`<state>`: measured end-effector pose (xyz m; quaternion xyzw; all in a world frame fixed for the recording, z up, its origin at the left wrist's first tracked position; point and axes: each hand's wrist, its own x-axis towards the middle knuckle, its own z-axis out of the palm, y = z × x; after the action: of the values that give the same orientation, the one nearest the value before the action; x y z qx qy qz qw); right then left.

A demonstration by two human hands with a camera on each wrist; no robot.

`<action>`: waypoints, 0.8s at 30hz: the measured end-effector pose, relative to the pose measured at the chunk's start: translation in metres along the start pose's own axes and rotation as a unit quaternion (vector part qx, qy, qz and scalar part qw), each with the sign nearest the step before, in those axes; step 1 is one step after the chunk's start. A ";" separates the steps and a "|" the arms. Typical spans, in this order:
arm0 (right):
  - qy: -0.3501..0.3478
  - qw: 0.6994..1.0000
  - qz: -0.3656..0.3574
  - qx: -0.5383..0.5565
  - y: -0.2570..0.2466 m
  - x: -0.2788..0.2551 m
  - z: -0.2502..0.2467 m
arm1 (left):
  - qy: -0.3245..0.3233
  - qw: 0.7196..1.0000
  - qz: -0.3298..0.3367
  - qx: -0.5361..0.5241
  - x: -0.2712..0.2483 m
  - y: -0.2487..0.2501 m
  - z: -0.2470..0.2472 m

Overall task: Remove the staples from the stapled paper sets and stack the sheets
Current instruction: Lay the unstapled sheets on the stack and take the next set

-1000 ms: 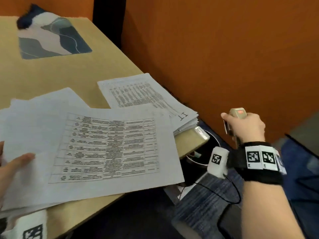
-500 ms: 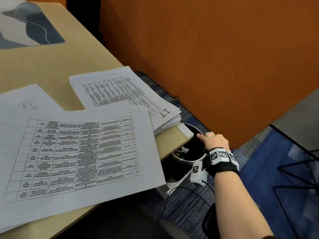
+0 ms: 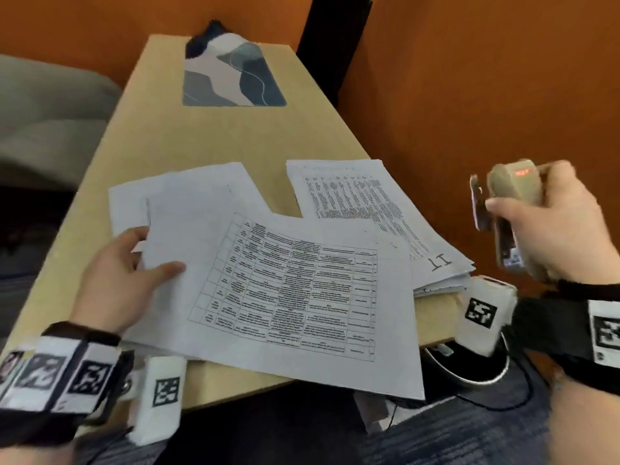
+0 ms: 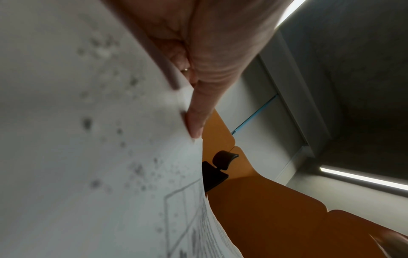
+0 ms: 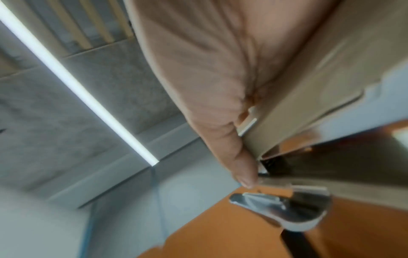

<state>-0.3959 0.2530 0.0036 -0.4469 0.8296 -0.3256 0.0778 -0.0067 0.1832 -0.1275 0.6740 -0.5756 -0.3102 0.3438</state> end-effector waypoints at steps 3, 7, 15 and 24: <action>-0.071 0.981 -0.168 -0.071 -0.057 0.008 0.038 | -0.003 0.999 0.010 -0.040 -0.008 0.016 0.000; -0.187 0.925 -0.276 -0.183 -0.100 0.038 0.120 | 0.006 0.999 -0.009 -0.049 -0.008 0.012 -0.001; -0.277 0.848 -0.286 -0.350 -0.111 0.076 0.218 | 0.009 1.000 0.007 -0.028 -0.011 0.011 0.000; -0.335 0.861 -0.381 -0.036 -0.147 -0.001 0.203 | 0.014 0.995 0.059 -0.081 -0.010 0.009 -0.005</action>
<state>-0.2085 0.1010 -0.0646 -0.8126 0.5297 -0.1305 0.2053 -0.0086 0.1927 -0.1173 0.6128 -0.5826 -0.3255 0.4232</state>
